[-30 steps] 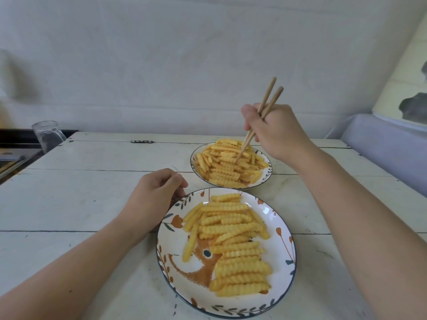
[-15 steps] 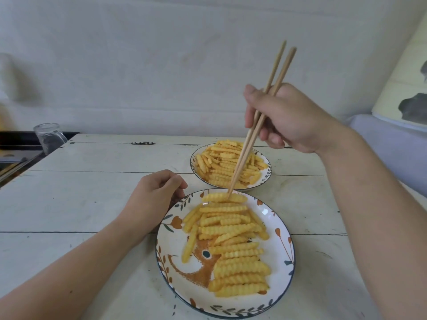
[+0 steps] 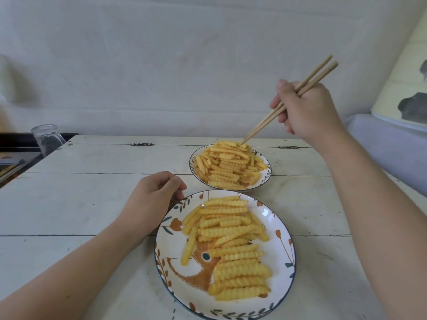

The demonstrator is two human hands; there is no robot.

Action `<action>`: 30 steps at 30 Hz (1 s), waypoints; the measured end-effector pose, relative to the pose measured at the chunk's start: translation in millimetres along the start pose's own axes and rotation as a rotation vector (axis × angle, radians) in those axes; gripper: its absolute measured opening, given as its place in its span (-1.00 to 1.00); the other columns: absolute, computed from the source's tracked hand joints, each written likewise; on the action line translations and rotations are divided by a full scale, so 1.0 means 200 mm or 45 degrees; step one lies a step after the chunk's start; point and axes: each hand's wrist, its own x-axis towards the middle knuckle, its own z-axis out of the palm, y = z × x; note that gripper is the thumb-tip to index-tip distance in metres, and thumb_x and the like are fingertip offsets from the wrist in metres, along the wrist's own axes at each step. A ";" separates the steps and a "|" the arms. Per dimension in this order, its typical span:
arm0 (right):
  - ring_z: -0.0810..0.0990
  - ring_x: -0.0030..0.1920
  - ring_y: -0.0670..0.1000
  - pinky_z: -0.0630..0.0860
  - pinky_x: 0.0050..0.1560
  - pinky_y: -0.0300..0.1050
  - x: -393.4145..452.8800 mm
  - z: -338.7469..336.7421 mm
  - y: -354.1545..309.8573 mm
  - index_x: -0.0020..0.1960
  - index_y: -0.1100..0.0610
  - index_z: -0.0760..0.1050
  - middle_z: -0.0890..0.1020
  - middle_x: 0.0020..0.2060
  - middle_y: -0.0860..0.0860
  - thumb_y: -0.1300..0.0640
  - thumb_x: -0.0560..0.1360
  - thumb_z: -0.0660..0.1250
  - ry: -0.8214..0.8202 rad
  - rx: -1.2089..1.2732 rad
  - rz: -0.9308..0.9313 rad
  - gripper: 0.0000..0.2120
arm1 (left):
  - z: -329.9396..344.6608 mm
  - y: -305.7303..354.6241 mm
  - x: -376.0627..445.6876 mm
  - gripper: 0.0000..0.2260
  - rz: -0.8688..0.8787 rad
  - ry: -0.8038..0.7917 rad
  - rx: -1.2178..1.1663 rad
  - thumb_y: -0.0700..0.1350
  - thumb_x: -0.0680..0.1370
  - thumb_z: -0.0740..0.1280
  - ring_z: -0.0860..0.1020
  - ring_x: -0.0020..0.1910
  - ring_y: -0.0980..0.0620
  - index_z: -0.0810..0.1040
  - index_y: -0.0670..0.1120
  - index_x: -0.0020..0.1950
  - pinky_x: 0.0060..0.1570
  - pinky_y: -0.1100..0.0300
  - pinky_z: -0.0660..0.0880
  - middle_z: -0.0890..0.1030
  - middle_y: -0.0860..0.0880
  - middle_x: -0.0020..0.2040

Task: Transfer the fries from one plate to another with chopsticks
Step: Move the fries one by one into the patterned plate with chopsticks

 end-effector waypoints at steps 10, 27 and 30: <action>0.47 -0.59 -0.14 0.37 -0.41 -0.25 -0.05 0.10 0.05 -0.21 0.19 0.60 0.54 -0.48 0.05 -0.06 0.65 0.21 -0.124 -0.188 -0.043 -0.58 | 0.00 0.00 0.00 -0.76 0.010 -0.007 0.009 -0.15 0.65 0.27 0.53 -0.35 0.08 0.67 -0.13 -0.14 -0.22 0.14 0.49 0.65 0.00 -0.30; 0.39 -0.62 0.04 0.33 -0.56 -0.18 -0.07 -0.07 -0.24 -0.30 0.21 0.53 0.48 -0.57 0.07 -0.15 0.67 0.13 -0.142 0.219 -0.113 -0.44 | 0.00 -0.01 0.01 -0.73 0.002 -0.013 0.015 -0.13 0.67 0.27 0.54 -0.35 0.05 0.67 -0.11 -0.16 -0.19 0.08 0.50 0.65 0.01 -0.32; 0.35 -0.64 0.05 0.30 -0.56 -0.19 -0.10 -0.07 -0.29 -0.32 0.22 0.53 0.46 -0.58 0.09 -0.15 0.67 0.14 -0.339 0.321 -0.021 -0.43 | -0.01 -0.01 0.01 -0.72 0.005 -0.013 0.029 -0.10 0.67 0.27 0.53 -0.32 0.00 0.67 -0.09 -0.19 -0.18 0.06 0.47 0.67 -0.09 -0.27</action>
